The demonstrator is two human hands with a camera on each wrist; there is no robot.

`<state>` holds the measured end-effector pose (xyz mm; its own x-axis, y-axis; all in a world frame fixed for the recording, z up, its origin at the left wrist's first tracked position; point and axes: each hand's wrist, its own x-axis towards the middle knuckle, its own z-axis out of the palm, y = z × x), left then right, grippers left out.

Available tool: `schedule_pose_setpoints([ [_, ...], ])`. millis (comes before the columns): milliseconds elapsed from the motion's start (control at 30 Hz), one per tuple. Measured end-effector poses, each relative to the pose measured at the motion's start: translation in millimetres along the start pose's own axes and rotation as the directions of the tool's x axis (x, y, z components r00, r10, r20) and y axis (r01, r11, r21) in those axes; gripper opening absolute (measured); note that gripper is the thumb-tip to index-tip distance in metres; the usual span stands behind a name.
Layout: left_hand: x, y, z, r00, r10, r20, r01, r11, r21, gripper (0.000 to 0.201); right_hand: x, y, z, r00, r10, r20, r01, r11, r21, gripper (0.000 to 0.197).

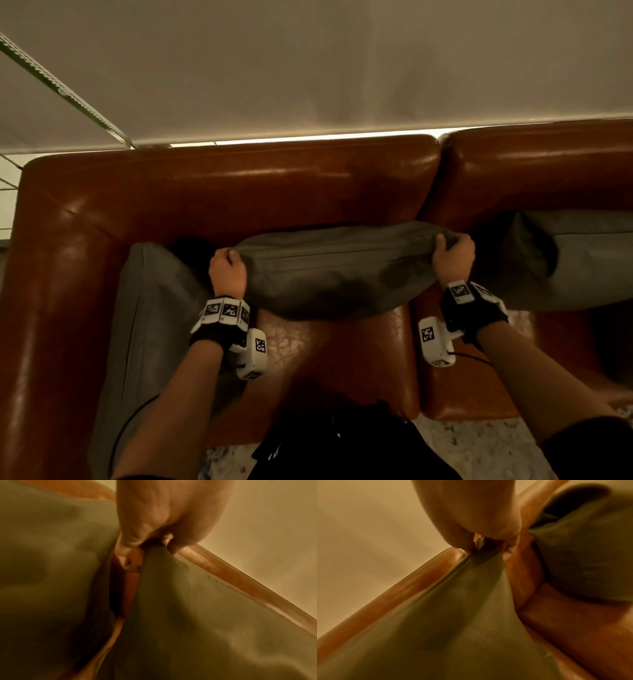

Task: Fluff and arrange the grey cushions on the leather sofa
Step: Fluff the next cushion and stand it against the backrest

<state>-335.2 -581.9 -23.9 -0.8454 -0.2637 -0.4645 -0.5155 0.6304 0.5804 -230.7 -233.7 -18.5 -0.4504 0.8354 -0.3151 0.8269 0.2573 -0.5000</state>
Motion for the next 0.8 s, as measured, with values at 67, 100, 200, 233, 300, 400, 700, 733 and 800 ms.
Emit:
schedule_pose_setpoints([
  [67,1,5,8,0.999,-0.026,-0.04,0.023,0.997,-0.079,0.047,-12,-10,12,0.981,-0.188,-0.057,0.173,0.965,-0.196,0.048],
  [100,0,7,11,0.998,-0.049,-0.045,0.045,0.995,-0.086,0.049,-24,-19,21,0.948,-0.318,-0.013,0.306,0.922,-0.237,0.049],
  [200,2,7,19,0.998,-0.04,-0.05,0.039,0.999,-0.017,0.038,-73,-55,64,0.71,-0.651,0.267,0.688,0.722,-0.072,0.047],
  [233,2,6,22,0.998,-0.01,-0.065,0.011,1.0,0.024,0.034,-92,-68,80,0.612,-0.711,0.347,0.759,0.651,-0.007,0.048],
  [300,1,4,27,0.991,0.072,-0.114,-0.06,0.993,0.102,0.03,-123,-88,109,0.449,-0.73,0.516,0.826,0.559,0.073,0.047],
  [400,6,-4,29,0.977,0.15,-0.155,-0.119,0.974,0.191,0.031,-130,-86,135,0.347,-0.675,0.651,0.902,0.431,-0.035,0.049],
  [700,21,-3,35,0.966,0.223,-0.131,-0.195,0.961,0.197,0.032,9,7,57,0.781,-0.539,0.315,0.621,0.622,-0.477,0.059],
  [733,21,-2,34,0.962,0.234,-0.143,-0.208,0.963,0.174,0.032,15,7,53,0.831,-0.5,0.245,0.552,0.678,-0.485,0.056],
  [800,22,-4,30,0.953,0.245,-0.177,-0.236,0.969,0.072,0.033,23,5,41,0.942,-0.324,0.088,0.331,0.855,-0.4,0.055],
])
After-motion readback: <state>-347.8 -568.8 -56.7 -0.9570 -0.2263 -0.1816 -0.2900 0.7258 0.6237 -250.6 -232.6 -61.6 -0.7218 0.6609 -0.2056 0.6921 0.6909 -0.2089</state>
